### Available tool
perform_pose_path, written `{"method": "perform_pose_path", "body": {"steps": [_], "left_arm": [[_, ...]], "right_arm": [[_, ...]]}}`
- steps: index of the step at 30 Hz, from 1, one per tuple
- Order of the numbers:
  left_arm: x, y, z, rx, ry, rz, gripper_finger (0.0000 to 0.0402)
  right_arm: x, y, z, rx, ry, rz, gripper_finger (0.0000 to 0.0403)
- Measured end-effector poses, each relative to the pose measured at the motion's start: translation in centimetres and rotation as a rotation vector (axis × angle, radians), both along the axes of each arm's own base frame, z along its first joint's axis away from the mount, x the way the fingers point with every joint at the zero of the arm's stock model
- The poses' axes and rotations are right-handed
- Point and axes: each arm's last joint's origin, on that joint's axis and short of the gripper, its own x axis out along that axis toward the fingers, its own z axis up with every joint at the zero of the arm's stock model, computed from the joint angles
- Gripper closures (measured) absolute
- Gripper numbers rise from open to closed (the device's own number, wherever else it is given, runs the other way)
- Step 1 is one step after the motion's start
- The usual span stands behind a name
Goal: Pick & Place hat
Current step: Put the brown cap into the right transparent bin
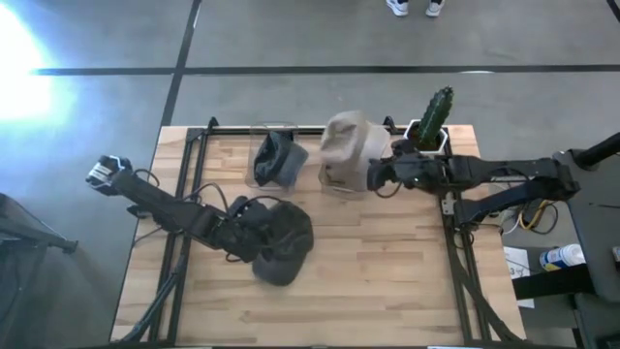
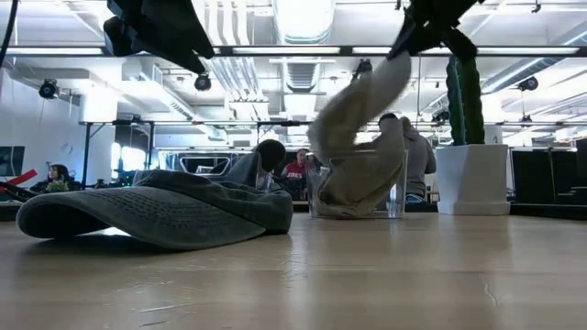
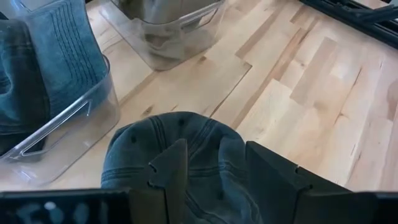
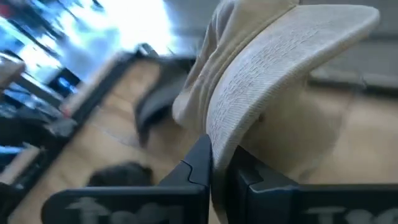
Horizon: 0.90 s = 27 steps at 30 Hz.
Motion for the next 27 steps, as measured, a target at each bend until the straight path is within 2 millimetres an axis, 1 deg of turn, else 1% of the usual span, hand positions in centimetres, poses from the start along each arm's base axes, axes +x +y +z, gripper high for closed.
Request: {"method": "perform_pose_path", "body": {"steps": [3,7,11,13,16,18,22,27], "left_arm": [[0.2,-0.1,-0.2,0.005,0.009,0.000,0.0245],[0.4,-0.2,-0.6,0.011,0.023,-0.001,0.0245],[0.5,-0.2,-0.8,0.015,0.031,-0.001,0.0245],[0.5,-0.2,-0.8,0.015,0.029,-0.001,0.0245],[0.5,-0.2,-0.8,0.013,0.025,0.001,0.0245],[0.5,-0.2,-0.7,0.015,0.022,0.004,0.0245],[0.5,-0.2,-0.7,0.019,0.019,0.008,0.0245],[0.5,-0.2,-0.8,0.031,0.022,0.010,0.0245]], "right_arm": [[0.2,-0.5,0.2,0.132,0.042,-0.025,0.0389],[1.7,-2.2,0.0,0.301,0.060,-0.008,0.0389],[3.5,-4.0,-0.4,0.346,0.107,-0.005,0.0389],[4.2,-5.4,-1.5,0.371,0.173,-0.030,0.0390],[5.3,-7.7,-3.8,0.479,0.251,-0.036,0.0390],[5.9,-8.7,-5.1,0.523,0.289,-0.036,0.0390],[7.1,-9.6,-7.8,0.571,0.383,-0.032,0.0390],[8.0,-10.1,-9.5,0.588,0.439,-0.007,0.0384]]}}
